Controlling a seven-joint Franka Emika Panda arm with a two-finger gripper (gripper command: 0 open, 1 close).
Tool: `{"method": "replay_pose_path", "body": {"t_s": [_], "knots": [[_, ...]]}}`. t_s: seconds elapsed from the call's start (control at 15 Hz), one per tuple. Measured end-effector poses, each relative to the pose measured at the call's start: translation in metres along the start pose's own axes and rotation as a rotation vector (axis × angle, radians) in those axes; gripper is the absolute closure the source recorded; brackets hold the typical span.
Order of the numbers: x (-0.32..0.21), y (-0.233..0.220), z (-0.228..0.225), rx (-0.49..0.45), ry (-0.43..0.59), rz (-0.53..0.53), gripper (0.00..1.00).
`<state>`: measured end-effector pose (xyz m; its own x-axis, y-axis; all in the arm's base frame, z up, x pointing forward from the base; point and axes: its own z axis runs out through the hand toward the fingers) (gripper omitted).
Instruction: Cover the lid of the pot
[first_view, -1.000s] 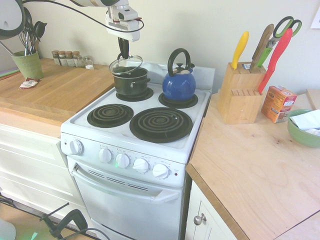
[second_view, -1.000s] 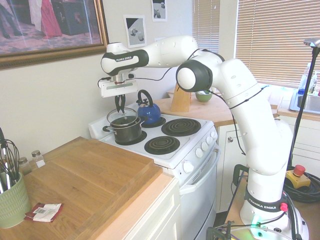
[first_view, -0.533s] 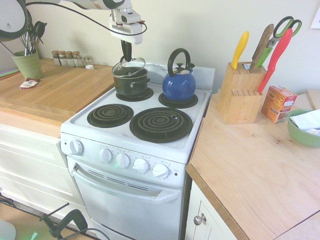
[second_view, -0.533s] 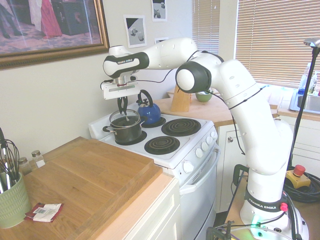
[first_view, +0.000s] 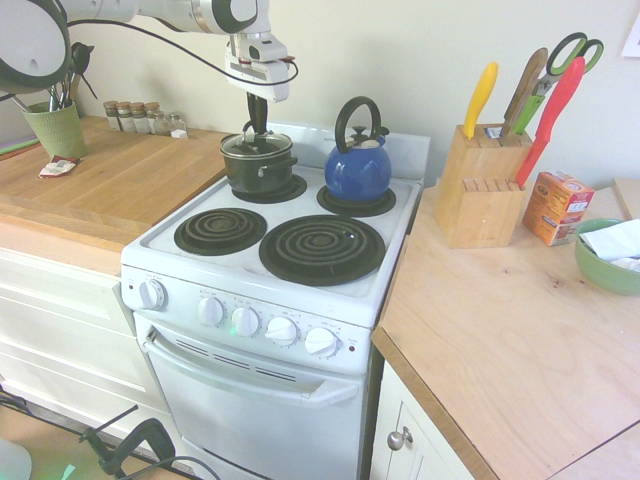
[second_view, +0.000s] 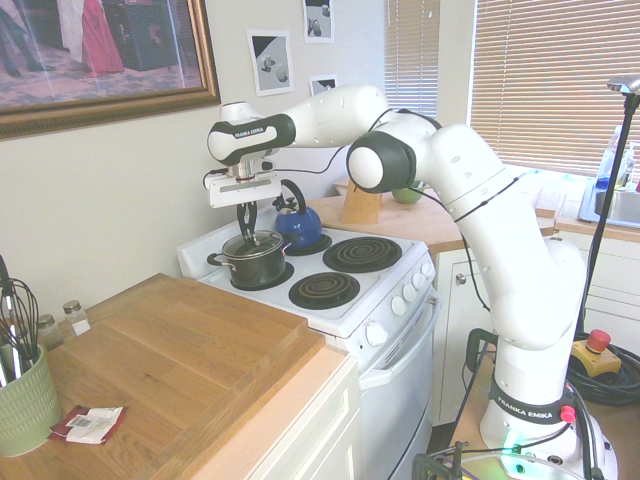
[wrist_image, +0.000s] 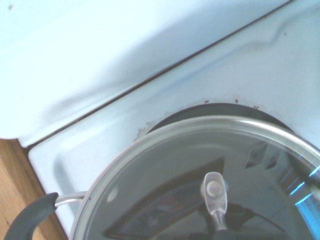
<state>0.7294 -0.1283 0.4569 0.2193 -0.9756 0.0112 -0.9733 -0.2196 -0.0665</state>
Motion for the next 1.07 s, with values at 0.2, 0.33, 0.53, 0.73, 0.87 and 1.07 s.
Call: {"method": "replay_pose_path", "body": {"t_s": [0.2,0.33,0.53,0.73,0.87,1.07], "knots": [[-0.001,0.000,-0.001,0.000,0.000,-0.001,0.00],[-0.001,0.000,-0.002,-0.002,0.004,-0.003,0.00],[-0.003,0.004,-0.014,-0.010,0.013,-0.007,0.00],[-0.010,0.008,-0.043,0.007,0.027,-0.018,0.00],[-0.032,0.009,-0.077,0.038,0.048,-0.049,0.00],[-0.091,0.021,-0.131,0.072,0.073,-0.121,0.00]]}}
